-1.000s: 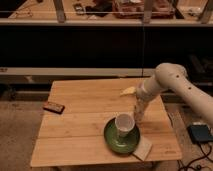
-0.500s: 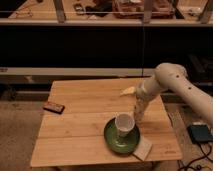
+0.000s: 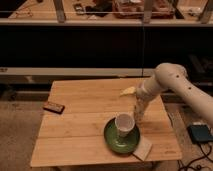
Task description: Place the white sponge in the ceramic cup
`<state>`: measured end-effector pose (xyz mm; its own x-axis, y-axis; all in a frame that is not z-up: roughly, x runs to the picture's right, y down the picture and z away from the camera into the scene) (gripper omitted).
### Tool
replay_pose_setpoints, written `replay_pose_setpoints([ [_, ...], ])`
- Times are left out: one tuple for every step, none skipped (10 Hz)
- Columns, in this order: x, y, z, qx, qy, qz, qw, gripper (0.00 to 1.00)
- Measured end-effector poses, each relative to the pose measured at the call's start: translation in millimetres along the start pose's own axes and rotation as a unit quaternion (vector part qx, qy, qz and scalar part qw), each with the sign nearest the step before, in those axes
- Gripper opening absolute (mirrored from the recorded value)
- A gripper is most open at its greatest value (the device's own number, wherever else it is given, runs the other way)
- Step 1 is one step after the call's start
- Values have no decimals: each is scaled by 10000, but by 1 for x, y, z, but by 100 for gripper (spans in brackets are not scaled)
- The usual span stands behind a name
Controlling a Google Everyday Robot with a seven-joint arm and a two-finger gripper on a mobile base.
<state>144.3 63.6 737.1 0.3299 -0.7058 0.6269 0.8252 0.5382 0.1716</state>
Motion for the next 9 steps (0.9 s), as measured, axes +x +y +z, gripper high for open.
replay_pose_setpoints([
  [0, 0, 0, 0, 0, 0, 10000, 80],
  [0, 0, 0, 0, 0, 0, 10000, 80],
  [0, 0, 0, 0, 0, 0, 10000, 80],
  [0, 0, 0, 0, 0, 0, 10000, 80],
  [0, 0, 0, -3, -1, -1, 10000, 80],
  [0, 4, 0, -92, 3, 7, 10000, 80],
  [-1, 16, -1, -292, 25, 67, 9995, 80],
  [-2, 37, -7, -576, 98, 188, 9981, 80],
  [-4, 51, -13, -749, 163, 280, 9967, 80],
])
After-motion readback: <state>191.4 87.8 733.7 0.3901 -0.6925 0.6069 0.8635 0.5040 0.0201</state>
